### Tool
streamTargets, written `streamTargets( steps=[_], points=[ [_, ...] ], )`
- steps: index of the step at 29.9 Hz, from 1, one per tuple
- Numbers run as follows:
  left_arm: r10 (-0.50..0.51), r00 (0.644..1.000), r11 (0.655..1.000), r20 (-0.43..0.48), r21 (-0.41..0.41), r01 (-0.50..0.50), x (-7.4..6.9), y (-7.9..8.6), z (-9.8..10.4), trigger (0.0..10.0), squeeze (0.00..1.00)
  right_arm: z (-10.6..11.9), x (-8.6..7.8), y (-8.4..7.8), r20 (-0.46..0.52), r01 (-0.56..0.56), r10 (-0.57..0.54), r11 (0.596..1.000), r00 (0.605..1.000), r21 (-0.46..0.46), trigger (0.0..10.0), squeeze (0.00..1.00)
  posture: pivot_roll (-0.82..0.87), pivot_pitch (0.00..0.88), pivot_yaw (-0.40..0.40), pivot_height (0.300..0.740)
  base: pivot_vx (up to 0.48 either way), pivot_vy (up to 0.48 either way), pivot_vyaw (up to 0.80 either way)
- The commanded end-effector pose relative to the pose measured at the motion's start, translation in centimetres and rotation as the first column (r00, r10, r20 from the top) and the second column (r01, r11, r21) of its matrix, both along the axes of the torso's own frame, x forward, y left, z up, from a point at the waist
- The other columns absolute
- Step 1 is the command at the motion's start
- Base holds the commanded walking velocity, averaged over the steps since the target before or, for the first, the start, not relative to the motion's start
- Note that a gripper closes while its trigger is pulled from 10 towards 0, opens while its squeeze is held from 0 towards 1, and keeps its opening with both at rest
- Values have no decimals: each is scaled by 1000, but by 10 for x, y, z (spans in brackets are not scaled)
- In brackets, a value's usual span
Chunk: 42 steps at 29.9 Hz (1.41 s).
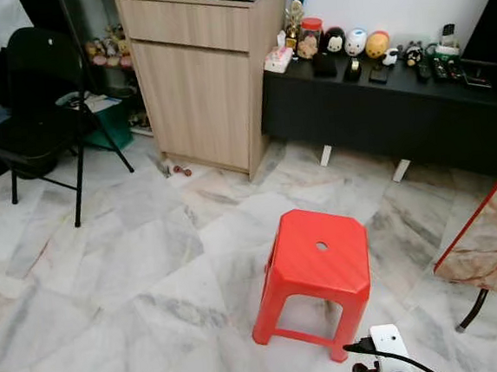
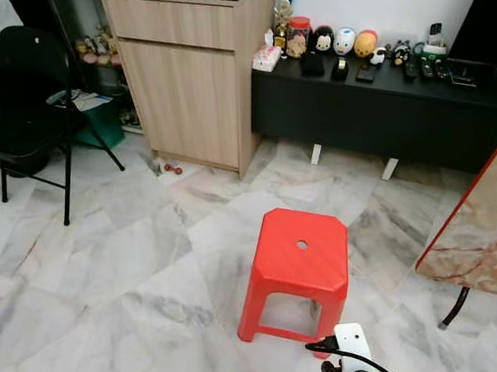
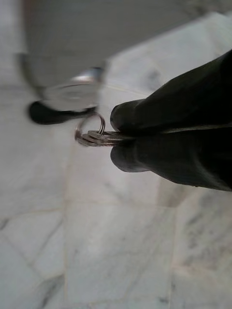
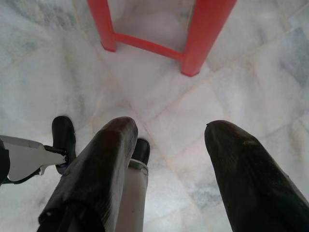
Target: Hang keys on a hook
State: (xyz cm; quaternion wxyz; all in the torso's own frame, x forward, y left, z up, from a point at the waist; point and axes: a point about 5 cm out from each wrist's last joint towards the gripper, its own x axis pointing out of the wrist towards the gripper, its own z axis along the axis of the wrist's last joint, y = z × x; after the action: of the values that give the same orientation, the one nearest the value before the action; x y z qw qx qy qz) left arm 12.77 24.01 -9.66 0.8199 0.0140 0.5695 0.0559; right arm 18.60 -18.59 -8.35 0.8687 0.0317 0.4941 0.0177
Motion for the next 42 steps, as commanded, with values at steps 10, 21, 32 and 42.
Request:
streamTargets(
  steps=[10, 21, 32, 42],
  points=[
    [52, 999, 999, -9, -8, -52, 0, -4, -2, 10000, 0, -2, -10, -17, -26, 51, -52, 998, 998, -31, 10000, 0, 8, 14, -67, 740, 0, 0, 0],
    [-32, 999, 999, -43, -1, 32, -7, -8, -5, 10000, 0, -7, -23, -26, -61, 18, -22, 997, 998, -73, 10000, 0, 42, 0, -60, 740, 0, -211, 0],
    [-86, 995, 996, -57, -8, 85, -12, -18, -9, 10000, 0, -6, -20, -26, -42, 98, -101, 993, 994, -71, 10000, 0, 46, 0, -82, 740, 0, -401, 0],
    [-139, 988, 990, -67, 3, 140, -13, -23, -10, 10000, 0, -7, -22, -24, -43, 91, -94, 994, 995, -65, 10000, 0, 52, 0, -89, 740, 0, -431, 0]
  ],
)
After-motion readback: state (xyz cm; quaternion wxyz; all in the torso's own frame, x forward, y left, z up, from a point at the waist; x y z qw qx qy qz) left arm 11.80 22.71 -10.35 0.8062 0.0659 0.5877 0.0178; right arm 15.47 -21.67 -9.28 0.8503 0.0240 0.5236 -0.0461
